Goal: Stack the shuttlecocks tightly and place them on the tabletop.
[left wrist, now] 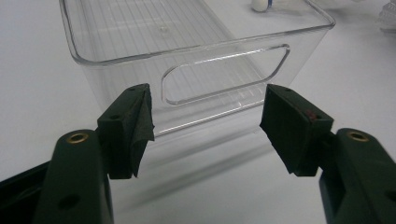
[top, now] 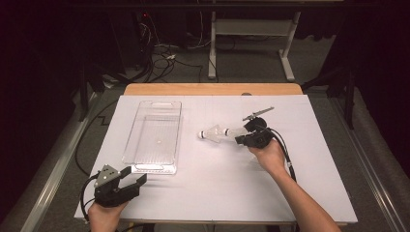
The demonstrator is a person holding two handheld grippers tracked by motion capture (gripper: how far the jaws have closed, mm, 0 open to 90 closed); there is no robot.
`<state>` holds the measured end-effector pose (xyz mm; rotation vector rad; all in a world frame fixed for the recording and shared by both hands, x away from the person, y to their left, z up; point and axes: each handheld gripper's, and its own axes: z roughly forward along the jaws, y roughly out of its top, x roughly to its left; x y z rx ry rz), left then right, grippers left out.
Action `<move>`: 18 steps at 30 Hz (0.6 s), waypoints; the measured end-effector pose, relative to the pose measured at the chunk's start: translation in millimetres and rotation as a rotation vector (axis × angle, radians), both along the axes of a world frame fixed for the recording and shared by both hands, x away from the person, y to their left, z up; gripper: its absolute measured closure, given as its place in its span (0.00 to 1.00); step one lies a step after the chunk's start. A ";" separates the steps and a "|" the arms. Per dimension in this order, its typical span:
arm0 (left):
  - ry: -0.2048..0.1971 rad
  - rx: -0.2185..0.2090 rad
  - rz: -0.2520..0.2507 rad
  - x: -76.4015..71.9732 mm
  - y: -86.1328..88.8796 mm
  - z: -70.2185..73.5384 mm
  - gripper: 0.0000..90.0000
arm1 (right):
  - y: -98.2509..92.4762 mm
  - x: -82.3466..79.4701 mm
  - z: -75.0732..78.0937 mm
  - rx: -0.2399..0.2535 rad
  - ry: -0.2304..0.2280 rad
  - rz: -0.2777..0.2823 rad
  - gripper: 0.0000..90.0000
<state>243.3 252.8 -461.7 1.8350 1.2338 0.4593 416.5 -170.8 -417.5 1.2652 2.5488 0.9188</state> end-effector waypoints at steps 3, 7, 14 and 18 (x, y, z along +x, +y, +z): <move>-0.001 -0.002 0.000 0.0 0.1 -0.1 0.39 | 2.0 0.3 -1.0 0.003 0.002 0.005 1.00; 0.000 -0.002 -0.001 0.0 0.2 -0.1 0.39 | 4.0 0.8 -2.2 0.001 0.004 0.009 1.00; -0.001 -0.002 -0.001 0.0 0.0 -0.1 0.39 | 7.4 1.3 -3.3 0.001 0.014 0.013 1.00; 0.001 -0.003 -0.001 0.1 0.3 -0.1 0.39 | 10.1 2.0 -4.3 0.003 0.015 0.018 1.00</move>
